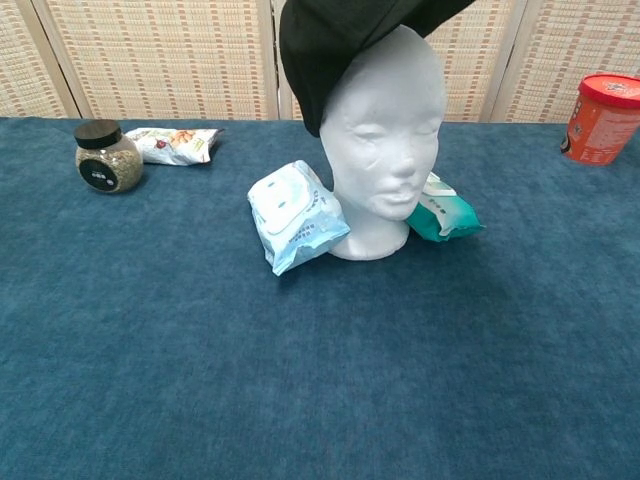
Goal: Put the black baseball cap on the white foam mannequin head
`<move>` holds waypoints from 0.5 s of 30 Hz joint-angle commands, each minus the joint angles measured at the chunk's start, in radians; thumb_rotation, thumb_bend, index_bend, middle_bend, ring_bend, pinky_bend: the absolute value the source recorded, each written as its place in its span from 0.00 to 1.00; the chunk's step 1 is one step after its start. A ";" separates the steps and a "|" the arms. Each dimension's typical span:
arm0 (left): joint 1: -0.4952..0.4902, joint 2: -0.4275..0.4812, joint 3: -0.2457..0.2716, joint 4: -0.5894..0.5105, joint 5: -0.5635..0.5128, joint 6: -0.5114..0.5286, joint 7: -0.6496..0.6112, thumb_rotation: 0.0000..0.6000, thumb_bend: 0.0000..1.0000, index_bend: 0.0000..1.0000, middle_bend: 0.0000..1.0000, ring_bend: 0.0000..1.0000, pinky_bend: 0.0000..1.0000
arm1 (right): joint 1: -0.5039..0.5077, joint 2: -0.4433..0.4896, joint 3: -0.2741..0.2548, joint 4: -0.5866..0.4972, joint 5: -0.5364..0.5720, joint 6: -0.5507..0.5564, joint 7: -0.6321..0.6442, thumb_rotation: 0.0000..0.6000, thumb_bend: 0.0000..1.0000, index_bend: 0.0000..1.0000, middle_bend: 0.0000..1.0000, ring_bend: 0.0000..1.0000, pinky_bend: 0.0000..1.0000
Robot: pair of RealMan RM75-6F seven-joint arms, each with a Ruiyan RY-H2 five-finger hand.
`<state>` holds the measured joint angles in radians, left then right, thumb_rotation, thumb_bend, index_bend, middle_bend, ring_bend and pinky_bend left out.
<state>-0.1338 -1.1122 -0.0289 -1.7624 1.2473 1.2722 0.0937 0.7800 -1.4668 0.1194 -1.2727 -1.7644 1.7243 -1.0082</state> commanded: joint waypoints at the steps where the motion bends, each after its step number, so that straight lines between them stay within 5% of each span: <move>1: 0.001 -0.001 0.002 0.000 0.001 0.001 0.002 1.00 0.17 0.32 0.54 0.45 0.56 | -0.020 0.002 0.003 -0.008 -0.008 0.000 0.005 1.00 0.49 0.77 0.18 0.02 0.02; 15: 0.000 0.000 0.001 0.002 -0.003 0.000 0.000 1.00 0.17 0.32 0.54 0.45 0.56 | -0.127 -0.036 -0.020 -0.014 -0.063 0.019 0.048 1.00 0.49 0.77 0.18 0.02 0.01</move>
<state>-0.1330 -1.1129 -0.0269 -1.7607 1.2449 1.2731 0.0946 0.6605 -1.4980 0.1034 -1.2856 -1.8222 1.7405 -0.9651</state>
